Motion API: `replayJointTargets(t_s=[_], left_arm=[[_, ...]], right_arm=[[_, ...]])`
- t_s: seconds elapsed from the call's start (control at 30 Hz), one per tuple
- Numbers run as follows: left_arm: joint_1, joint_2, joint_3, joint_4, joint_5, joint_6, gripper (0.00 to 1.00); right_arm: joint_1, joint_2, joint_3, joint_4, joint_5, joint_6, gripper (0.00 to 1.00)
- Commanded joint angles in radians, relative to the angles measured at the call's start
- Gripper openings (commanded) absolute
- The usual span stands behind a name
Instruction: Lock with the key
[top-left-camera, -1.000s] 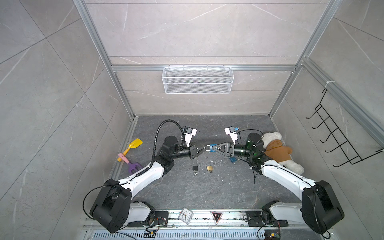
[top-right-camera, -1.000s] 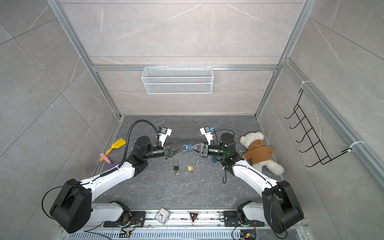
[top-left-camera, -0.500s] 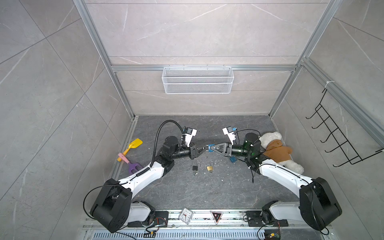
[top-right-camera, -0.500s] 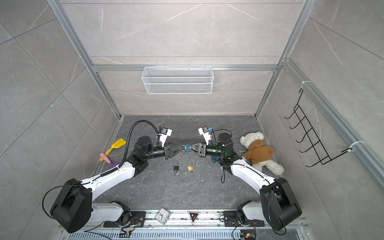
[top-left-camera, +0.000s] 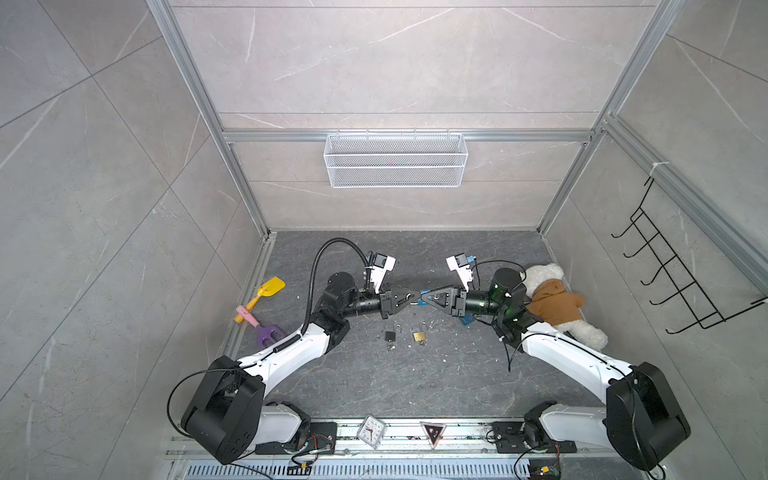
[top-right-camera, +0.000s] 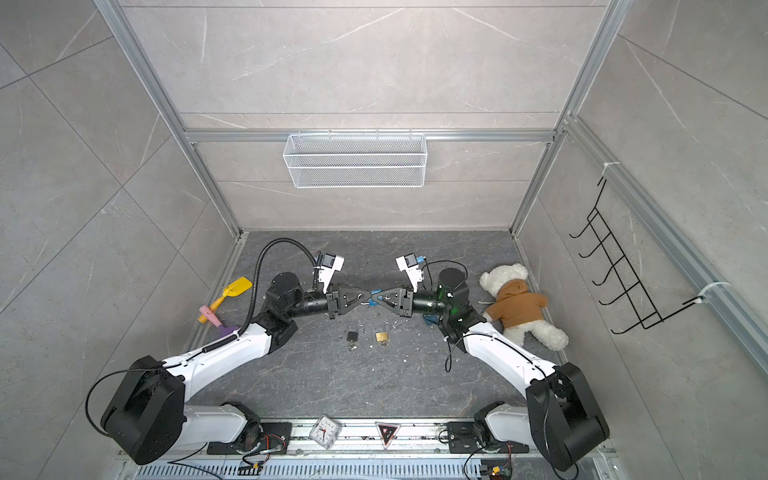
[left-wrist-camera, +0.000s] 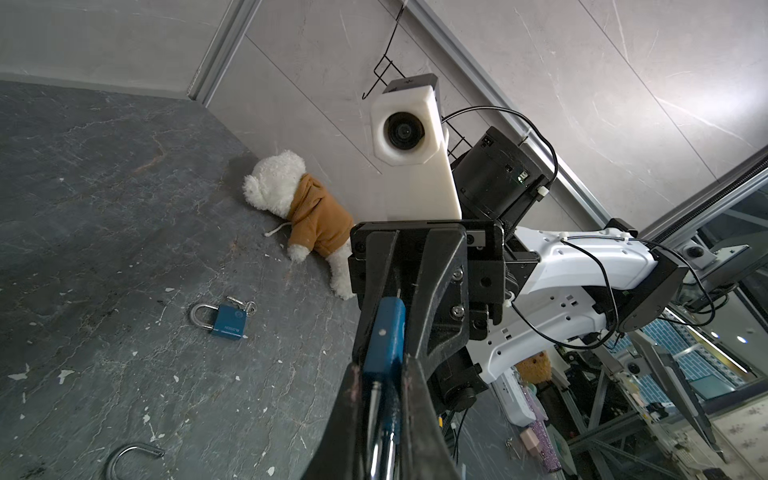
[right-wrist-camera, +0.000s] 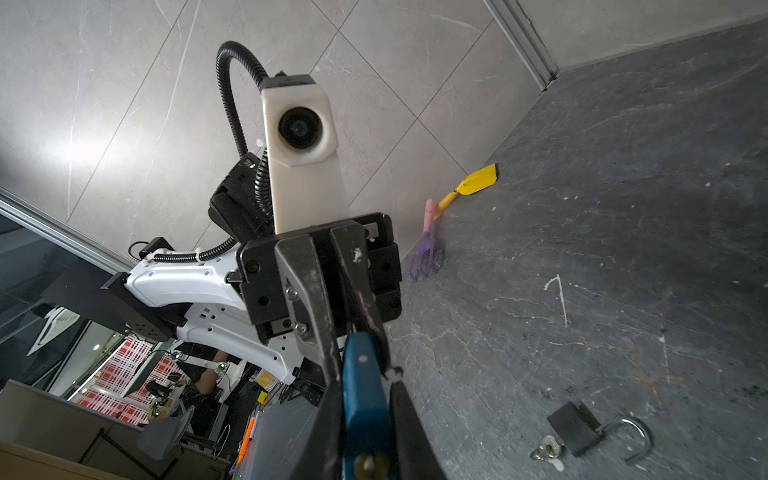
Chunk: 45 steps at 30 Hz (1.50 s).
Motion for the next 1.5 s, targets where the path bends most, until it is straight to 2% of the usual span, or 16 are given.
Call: replayJointTargets(t_s=[0.0,0.07,0.2,0.33,1.47], left_arm=[[-0.098,-0.003,0.015,0.122,0.12,0.03,0.0],[-0.095,-0.003,0.012,0.128,0.111,0.028,0.0],[-0.08,-0.004,0.002,0.139,0.1,0.02,0.0],[-0.06,0.003,-0.006,0.166,0.087,-0.001,0.0],[0.007,0.088,-0.005,0.232,0.066,-0.072,0.0]], right_arm=[[0.035,0.017,-0.017,-0.039,0.126,0.011,0.0],[0.033,0.009,-0.022,-0.039,0.125,0.009,0.03],[0.027,-0.021,-0.034,-0.051,0.123,0.003,0.2],[0.02,-0.053,-0.04,-0.104,0.129,-0.027,0.25],[-0.009,-0.12,-0.099,-0.088,0.05,-0.026,0.27]])
